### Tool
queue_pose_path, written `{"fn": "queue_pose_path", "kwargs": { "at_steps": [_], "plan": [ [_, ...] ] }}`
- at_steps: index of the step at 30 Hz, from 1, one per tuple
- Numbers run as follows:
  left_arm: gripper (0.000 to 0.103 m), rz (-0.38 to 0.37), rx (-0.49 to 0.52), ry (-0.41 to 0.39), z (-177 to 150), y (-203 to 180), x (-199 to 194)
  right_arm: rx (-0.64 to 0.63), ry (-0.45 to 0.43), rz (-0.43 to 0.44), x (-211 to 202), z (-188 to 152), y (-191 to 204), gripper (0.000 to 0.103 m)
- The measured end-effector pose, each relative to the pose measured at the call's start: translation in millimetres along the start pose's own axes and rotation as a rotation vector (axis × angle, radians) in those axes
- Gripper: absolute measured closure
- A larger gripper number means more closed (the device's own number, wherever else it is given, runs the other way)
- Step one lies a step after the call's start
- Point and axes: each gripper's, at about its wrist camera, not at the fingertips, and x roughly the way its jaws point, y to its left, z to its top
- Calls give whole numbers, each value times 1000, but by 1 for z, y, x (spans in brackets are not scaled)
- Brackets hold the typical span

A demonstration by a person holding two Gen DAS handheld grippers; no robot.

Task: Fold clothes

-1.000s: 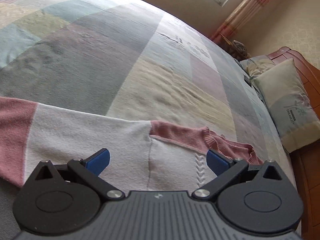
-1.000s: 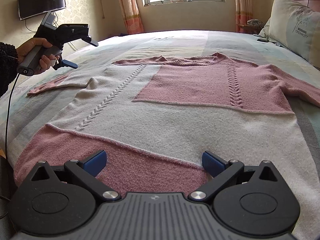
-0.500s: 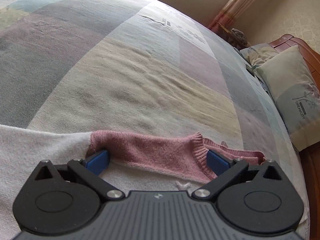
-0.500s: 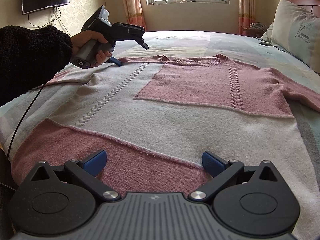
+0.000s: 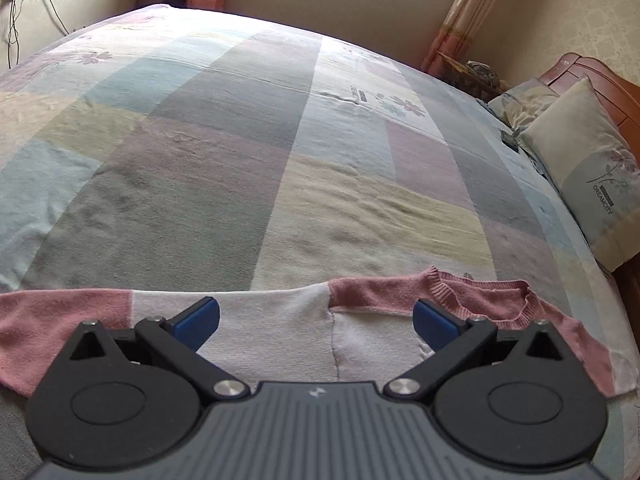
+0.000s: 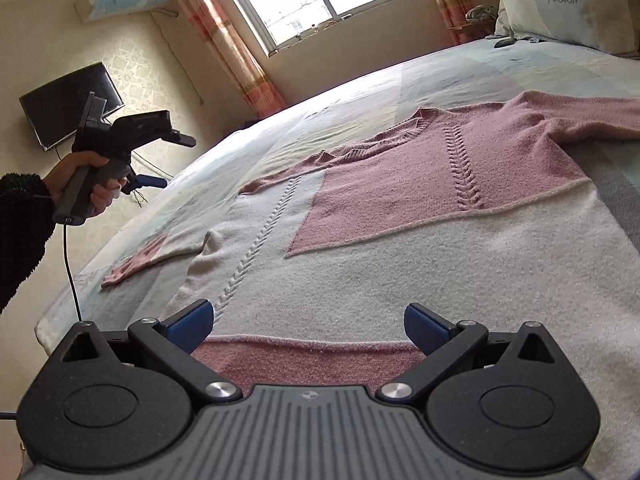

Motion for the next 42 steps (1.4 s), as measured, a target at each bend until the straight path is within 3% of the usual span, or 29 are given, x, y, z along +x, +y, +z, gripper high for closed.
{"fn": "queue_pose_path", "kwargs": {
  "at_steps": [5, 10, 12, 15, 19, 22, 23, 28, 36, 38, 42],
  "plan": [
    [1, 108, -122, 13, -15, 79, 22, -48, 44, 2, 10, -5, 12, 0],
    [1, 116, -243, -34, -33, 148, 46, -147, 61, -28, 21, -12, 25, 0],
    [1, 133, -227, -93, -32, 160, 44, -159, 60, -33, 24, -13, 26, 0],
    [1, 181, -258, -111, -21, 178, 47, -155, 48, -30, 27, -13, 23, 0],
    [1, 122, -290, -139, -16, 181, 41, -161, 38, -33, 30, -13, 23, 0],
    [1, 139, -276, -129, -20, 188, 44, -178, 35, -42, 31, -15, 25, 0],
    [1, 166, -298, -130, -22, 193, 44, -185, 36, -46, 32, -15, 26, 0],
    [1, 154, -382, -178, -24, 204, 24, -201, 41, -52, 31, -16, 27, 0],
    [2, 183, -373, -134, -21, 207, 15, -153, 40, -25, 28, -13, 21, 0],
    [1, 162, -333, -134, -20, 199, 12, -151, 40, -23, 28, -13, 21, 0],
    [1, 207, -276, -94, -21, 190, 17, -155, 44, -26, 27, -13, 22, 0]
  ]
}}
